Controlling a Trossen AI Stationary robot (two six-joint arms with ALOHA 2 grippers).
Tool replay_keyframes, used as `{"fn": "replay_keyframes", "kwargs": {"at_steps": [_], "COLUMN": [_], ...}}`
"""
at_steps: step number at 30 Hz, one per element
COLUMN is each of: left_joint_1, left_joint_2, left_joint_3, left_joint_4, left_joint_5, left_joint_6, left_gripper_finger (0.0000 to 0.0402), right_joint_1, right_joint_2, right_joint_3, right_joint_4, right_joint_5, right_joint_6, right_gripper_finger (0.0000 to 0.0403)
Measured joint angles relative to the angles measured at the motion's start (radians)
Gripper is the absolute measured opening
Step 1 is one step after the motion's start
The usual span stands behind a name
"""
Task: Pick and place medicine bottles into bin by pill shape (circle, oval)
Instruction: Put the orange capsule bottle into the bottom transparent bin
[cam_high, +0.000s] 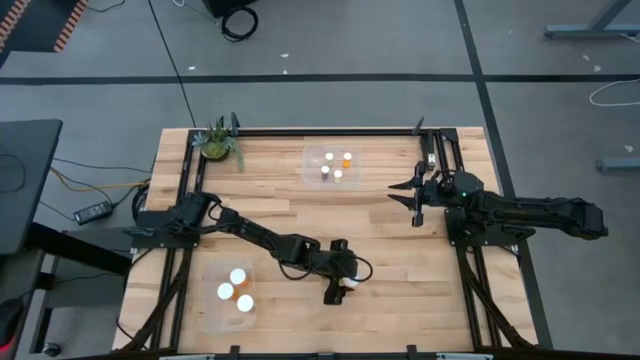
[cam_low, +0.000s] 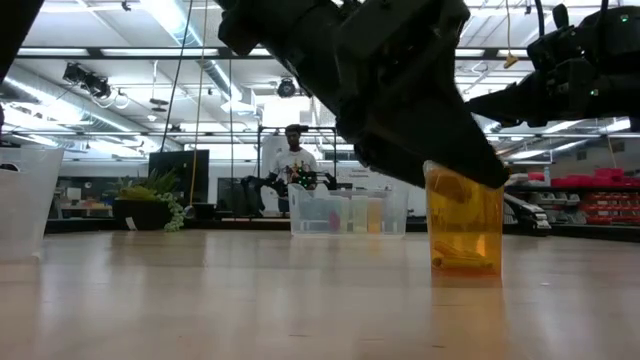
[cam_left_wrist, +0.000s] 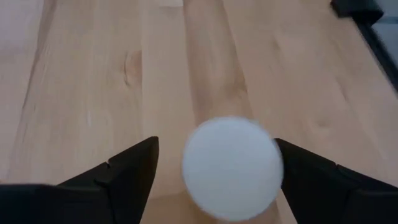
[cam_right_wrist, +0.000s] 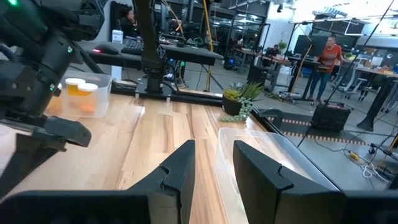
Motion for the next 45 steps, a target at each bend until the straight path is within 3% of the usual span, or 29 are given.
{"fn": "replay_keyframes", "kwargs": {"at_steps": [14,21,24,32,40,45], "left_joint_1": [-0.003,-0.020,-0.038,-0.078,-0.152,-0.199], "left_joint_2": [0.000,-0.006,-0.037,-0.162,-0.213,-0.219], "left_joint_3": [0.000,0.000,0.000,0.000,0.000,-0.001], "left_joint_4": [0.029,0.015,-0.041,-0.274,-0.556,-0.734], "left_joint_5": [0.001,0.000,0.001,0.001,-0.027,-0.031], "left_joint_6": [0.029,0.023,0.014,-0.128,-0.344,-0.505], "left_gripper_finger": [0.0217,0.0231,0.0241,0.0215,0.0234,0.0215], "right_joint_1": [0.000,0.000,0.000,0.000,0.000,0.000], "right_joint_2": [0.000,0.000,0.000,0.000,0.000,0.000], "right_joint_3": [0.000,0.000,0.000,0.000,0.000,0.000], "right_joint_4": [-0.002,-0.001,-0.001,-0.001,-0.002,-0.003], "right_joint_5": [0.000,0.000,0.000,0.000,0.000,0.000], "right_joint_6": [0.000,0.000,0.000,0.000,0.000,0.000], "right_gripper_finger": [0.0115,0.0115,0.0115,0.0115,0.0115,0.0115]}}
